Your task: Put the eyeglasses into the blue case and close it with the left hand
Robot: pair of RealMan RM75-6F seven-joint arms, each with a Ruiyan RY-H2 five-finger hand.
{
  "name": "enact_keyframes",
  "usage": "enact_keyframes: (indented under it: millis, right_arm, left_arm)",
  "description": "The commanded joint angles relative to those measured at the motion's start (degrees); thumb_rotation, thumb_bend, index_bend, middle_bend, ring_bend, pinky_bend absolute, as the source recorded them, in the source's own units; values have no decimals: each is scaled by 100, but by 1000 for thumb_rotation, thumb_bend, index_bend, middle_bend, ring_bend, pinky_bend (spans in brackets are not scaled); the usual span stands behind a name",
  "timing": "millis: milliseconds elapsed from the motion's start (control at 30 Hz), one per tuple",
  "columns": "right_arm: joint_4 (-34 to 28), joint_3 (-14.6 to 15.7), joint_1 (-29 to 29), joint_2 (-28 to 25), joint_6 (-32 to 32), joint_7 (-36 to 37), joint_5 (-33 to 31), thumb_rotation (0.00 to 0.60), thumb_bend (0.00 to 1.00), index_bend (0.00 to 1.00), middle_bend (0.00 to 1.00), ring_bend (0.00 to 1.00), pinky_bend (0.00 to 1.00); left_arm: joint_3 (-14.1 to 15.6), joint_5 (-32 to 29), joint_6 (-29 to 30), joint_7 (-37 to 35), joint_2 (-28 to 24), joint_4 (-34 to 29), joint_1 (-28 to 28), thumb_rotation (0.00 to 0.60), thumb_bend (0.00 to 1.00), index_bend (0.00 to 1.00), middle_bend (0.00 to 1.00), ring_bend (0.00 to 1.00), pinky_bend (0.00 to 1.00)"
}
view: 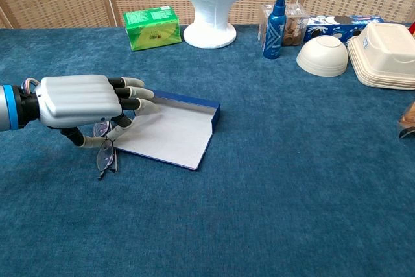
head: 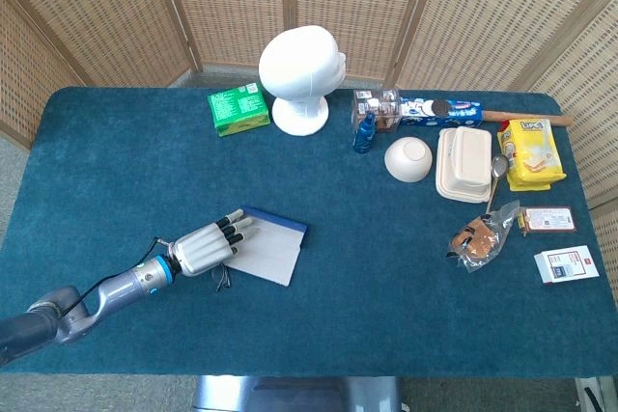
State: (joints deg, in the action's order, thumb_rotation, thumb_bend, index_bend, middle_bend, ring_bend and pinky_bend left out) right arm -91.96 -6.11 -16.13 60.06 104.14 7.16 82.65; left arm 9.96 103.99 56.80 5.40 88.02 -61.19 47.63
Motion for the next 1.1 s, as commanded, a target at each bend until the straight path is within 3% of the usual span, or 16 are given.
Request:
enact_keyframes:
  millis: [33, 500, 767, 1100]
  right_arm:
    - [8, -2, -3, 1, 5, 7, 5, 537, 188, 0, 100, 0, 173]
    - [159, -27, -10, 59, -29, 186, -44, 539, 186, 0, 100, 0, 173]
    - [294, -32, -2, 95, -70, 333, -41, 538, 185, 0, 100, 0, 172]
    - [312, -23, 8, 114, -66, 326, 15, 536, 186, 0, 100, 0, 173]
  left_arm:
    - [-17, -40, 6, -67, -18, -52, -9, 600, 366, 621, 126, 0, 0]
    - [-322, -521, -159, -588, -482, -1032, 68, 600, 364, 625, 128, 0, 0]
    - [-200, -649, -482, -253, -651, -1399, 15, 600, 358, 618, 110, 0, 0]
    - [-118, -679, -403, -97, -799, -1628, -164, 600, 356, 617, 103, 0, 0]
